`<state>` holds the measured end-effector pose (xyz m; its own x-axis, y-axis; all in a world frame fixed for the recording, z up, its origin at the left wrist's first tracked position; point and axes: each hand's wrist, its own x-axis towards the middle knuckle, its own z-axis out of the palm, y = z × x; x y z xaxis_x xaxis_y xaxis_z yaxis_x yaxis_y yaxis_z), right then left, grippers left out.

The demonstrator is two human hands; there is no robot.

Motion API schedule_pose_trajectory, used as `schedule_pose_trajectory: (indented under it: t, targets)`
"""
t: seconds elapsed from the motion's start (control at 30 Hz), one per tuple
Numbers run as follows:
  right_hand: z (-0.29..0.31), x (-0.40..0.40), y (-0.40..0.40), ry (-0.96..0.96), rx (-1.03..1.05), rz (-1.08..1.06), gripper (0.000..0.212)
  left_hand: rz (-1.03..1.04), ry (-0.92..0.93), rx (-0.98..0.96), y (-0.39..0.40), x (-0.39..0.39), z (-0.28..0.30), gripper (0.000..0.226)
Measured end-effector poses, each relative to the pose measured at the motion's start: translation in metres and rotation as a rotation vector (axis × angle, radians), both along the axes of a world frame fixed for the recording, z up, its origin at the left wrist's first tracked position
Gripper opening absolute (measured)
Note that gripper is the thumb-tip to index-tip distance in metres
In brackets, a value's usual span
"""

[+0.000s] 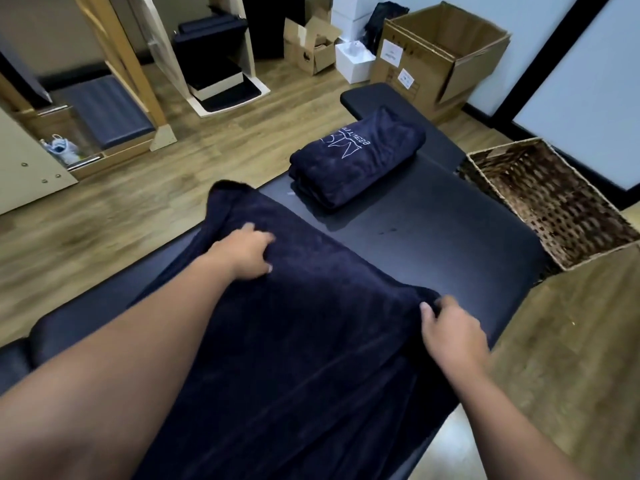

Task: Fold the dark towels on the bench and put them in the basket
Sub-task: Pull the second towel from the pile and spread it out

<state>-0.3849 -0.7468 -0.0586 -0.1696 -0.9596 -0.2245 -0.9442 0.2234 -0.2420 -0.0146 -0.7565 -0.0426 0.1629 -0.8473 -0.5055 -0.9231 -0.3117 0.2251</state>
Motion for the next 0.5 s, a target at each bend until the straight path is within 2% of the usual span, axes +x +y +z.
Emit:
schedule_pose_trajectory:
  t: [0.03,0.07,0.1,0.2,0.27,0.4,0.5]
  targets:
    - [-0.006,0.002,0.006,-0.016,0.005,0.082,0.029,-0.002,-0.091,0.03,0.007,-0.005,-0.007,0.054]
    - [-0.012,0.003,0.014,-0.038,0.005,0.154,0.029,0.015,-0.151,0.07,0.016,-0.011,-0.013,0.05]
    - [-0.018,0.004,0.024,-0.06,0.005,0.214,0.031,0.051,-0.172,0.125,0.025,-0.018,-0.019,0.057]
    - [-0.037,0.002,0.058,0.03,0.029,0.343,0.047,0.103,-0.133,0.215,0.041,-0.029,-0.033,0.104]
    - [-0.044,0.004,0.075,0.121,0.008,0.409,0.059,0.102,-0.069,0.176,0.042,-0.024,-0.04,0.112]
    - [-0.046,0.003,0.086,0.07,0.059,0.446,0.064,0.115,0.012,0.031,0.05,-0.003,-0.051,0.091]
    - [-0.04,-0.004,0.095,-0.074,-0.047,0.479,0.051,0.139,0.03,-0.186,0.063,-0.014,-0.048,0.054]
